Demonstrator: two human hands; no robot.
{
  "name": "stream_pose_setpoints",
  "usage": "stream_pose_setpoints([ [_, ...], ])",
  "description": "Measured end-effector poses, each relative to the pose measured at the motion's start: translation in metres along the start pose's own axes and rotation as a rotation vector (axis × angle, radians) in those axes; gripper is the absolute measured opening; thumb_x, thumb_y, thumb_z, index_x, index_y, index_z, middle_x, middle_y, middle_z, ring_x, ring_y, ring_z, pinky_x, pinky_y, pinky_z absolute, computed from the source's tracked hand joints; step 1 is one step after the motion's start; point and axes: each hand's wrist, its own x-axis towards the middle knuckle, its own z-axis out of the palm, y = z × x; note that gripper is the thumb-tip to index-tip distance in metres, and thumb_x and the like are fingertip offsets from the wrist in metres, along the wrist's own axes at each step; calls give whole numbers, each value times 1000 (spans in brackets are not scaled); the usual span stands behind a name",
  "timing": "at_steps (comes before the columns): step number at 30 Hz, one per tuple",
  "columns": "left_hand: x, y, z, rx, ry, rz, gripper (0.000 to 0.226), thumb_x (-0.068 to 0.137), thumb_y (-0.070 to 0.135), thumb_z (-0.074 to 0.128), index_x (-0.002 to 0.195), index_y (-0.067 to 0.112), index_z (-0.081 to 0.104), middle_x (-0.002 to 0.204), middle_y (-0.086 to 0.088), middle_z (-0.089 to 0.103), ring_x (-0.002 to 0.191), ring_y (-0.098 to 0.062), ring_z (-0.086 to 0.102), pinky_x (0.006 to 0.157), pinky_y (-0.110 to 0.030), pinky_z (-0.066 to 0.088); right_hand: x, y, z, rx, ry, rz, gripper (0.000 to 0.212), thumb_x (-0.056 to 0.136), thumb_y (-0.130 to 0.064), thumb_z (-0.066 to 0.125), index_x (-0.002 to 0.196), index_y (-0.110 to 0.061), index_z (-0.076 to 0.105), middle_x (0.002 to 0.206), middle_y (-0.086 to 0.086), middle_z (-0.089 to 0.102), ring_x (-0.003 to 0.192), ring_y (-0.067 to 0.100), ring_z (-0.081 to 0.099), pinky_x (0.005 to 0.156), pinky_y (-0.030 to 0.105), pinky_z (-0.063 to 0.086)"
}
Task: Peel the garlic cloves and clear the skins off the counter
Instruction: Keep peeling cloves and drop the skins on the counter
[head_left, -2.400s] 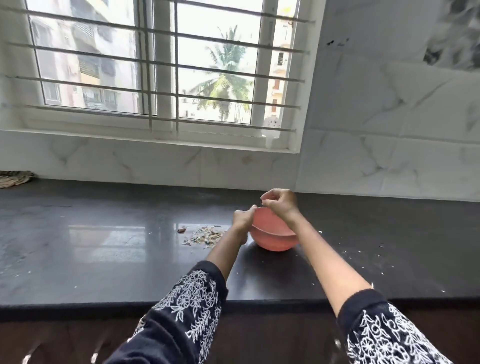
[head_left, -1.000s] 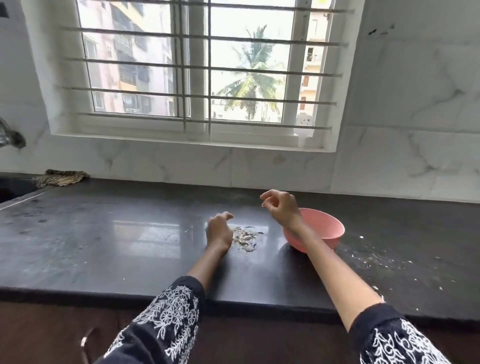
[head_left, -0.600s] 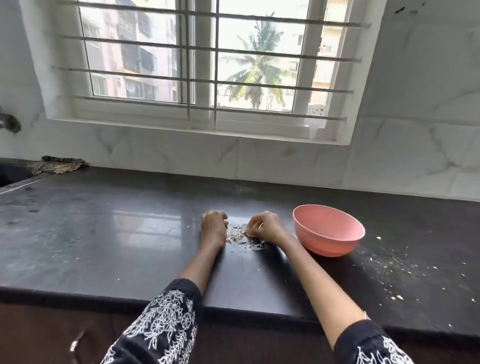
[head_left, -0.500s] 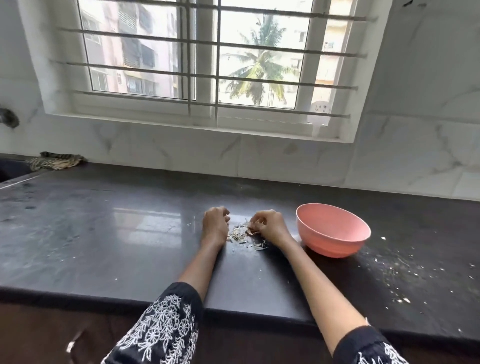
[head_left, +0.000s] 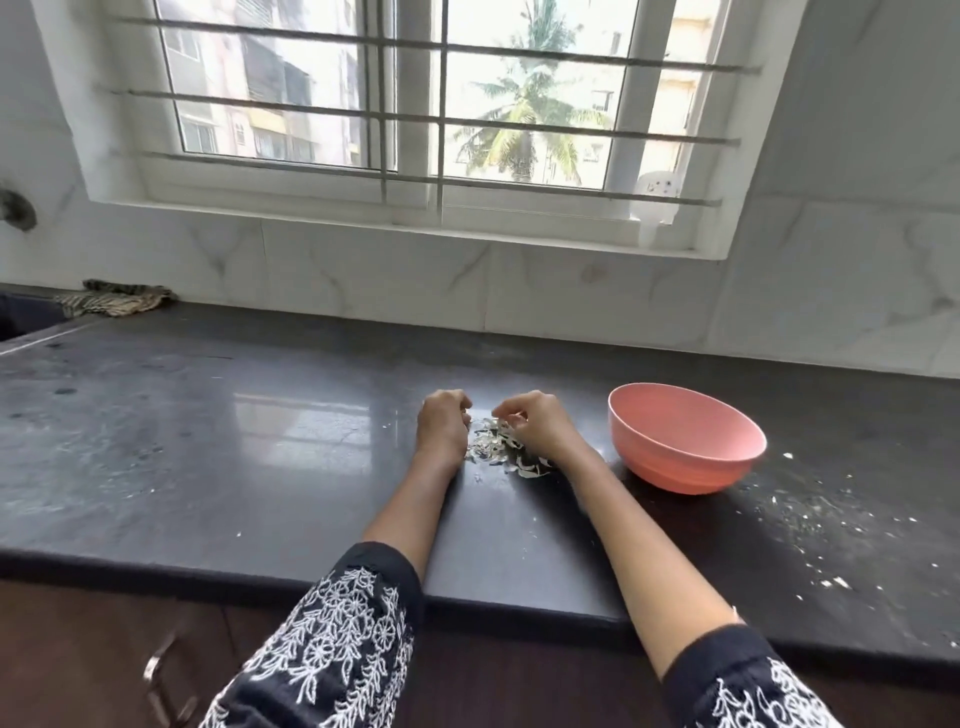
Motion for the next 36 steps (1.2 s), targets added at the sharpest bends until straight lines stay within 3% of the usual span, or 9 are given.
stream_pose_setpoints([
  [6,4,-4,-5,-23,28,46,36,79,-15,47,102,3,68,97,-13,69,89,-25,65,82,-35,53,1,0,-4,27,168,-15,25,87,-2,53,100,-12,72,100,5,71,94,20,63,69,16,33],
  [9,1,1,-6,-140,127,60,34,83,-16,45,103,0,67,95,-16,69,85,-22,63,78,-27,51,-2,7,-7,44,218,-23,24,88,-7,53,102,-14,70,97,5,71,86,17,62,69,19,36],
  [12,-2,9,-9,-293,207,141,23,81,-12,58,100,-1,67,92,-15,70,83,-21,64,73,-15,44,-3,5,-7,125,286,-50,19,89,-13,56,101,-13,70,90,6,72,79,18,63,67,22,41],
  [16,-7,13,-10,-362,189,254,22,80,-8,64,99,1,68,89,-10,71,79,-13,63,74,-10,48,-5,-1,-6,221,304,-96,18,88,-15,59,103,-15,70,84,4,72,75,13,62,64,15,39],
  [19,-10,18,-7,-455,123,266,30,76,-8,68,103,4,66,83,-5,68,73,-4,64,78,-22,54,-7,-2,-9,280,309,-111,19,86,-18,64,104,-15,70,84,5,72,74,14,63,64,15,41],
  [24,-16,25,-7,-428,53,331,51,72,1,77,118,10,57,84,6,62,62,5,61,65,-12,52,-8,-2,-11,397,294,-107,6,78,-9,72,83,-10,73,65,-2,66,55,7,56,55,21,48],
  [28,-17,22,-4,-441,61,313,23,77,1,72,99,5,65,76,-4,67,57,3,61,66,-24,56,-9,-1,-11,532,295,-82,5,77,-4,71,77,-9,71,64,0,66,52,0,54,48,19,44],
  [30,-20,22,-3,-446,41,335,8,81,4,70,87,0,68,73,-11,68,53,2,60,61,-20,55,-10,-1,-11,531,318,-73,4,78,-6,71,77,-9,71,64,-1,65,51,-1,53,49,21,44],
  [36,-17,23,-1,-582,-3,239,14,81,4,70,91,-5,69,66,-3,66,50,-1,62,57,-16,54,-9,3,-14,366,384,-105,12,77,-19,75,73,-9,70,58,-8,61,50,-2,51,55,20,43],
])
